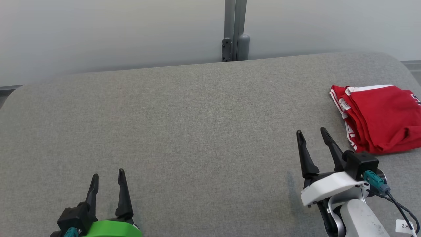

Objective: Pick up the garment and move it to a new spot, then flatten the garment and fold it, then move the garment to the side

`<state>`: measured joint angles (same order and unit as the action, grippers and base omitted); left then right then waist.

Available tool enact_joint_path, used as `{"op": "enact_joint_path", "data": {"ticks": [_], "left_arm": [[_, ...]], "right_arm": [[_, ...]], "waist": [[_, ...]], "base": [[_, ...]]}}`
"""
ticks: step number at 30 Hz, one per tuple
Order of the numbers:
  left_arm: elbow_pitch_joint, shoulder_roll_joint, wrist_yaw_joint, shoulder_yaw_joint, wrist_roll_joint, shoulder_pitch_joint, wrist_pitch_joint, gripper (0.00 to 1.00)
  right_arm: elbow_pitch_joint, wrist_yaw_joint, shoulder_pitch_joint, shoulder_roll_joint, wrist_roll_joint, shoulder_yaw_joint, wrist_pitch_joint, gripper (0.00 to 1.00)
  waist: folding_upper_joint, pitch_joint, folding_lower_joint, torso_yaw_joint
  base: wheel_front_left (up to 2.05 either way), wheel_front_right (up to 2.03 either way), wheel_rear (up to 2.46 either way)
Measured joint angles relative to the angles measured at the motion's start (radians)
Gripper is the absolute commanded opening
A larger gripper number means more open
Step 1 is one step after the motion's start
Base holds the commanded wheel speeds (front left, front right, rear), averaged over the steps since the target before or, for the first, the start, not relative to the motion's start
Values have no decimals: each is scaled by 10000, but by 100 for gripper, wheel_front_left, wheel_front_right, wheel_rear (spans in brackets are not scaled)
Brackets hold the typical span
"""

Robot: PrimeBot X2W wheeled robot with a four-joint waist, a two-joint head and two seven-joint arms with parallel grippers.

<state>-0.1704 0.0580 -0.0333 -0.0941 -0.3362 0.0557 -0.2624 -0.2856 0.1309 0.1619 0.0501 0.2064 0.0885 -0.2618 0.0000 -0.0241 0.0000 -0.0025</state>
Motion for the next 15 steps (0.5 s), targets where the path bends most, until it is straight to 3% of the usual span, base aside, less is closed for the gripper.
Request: {"op": "enact_joint_path", "data": {"ticks": [13,14,15], "left_arm": [[-128,-38,111,12,127,-54,0,100],[-125,-40,155,12,138,-50,0,0],[-194,-46,155,-2,138,-27,6,0]], "right_arm": [[0,0,-48,-2,98,119,0,100],[-12,0,-53,-6,98,127,0,0],[-79,0,-78,-10,100,132,4,0]], "waist": [[0,-28,0,12],[0,-29,0,21],[0,-29,0,20]], "base": [[0,0,0],[0,0,0],[0,0,0]]}}
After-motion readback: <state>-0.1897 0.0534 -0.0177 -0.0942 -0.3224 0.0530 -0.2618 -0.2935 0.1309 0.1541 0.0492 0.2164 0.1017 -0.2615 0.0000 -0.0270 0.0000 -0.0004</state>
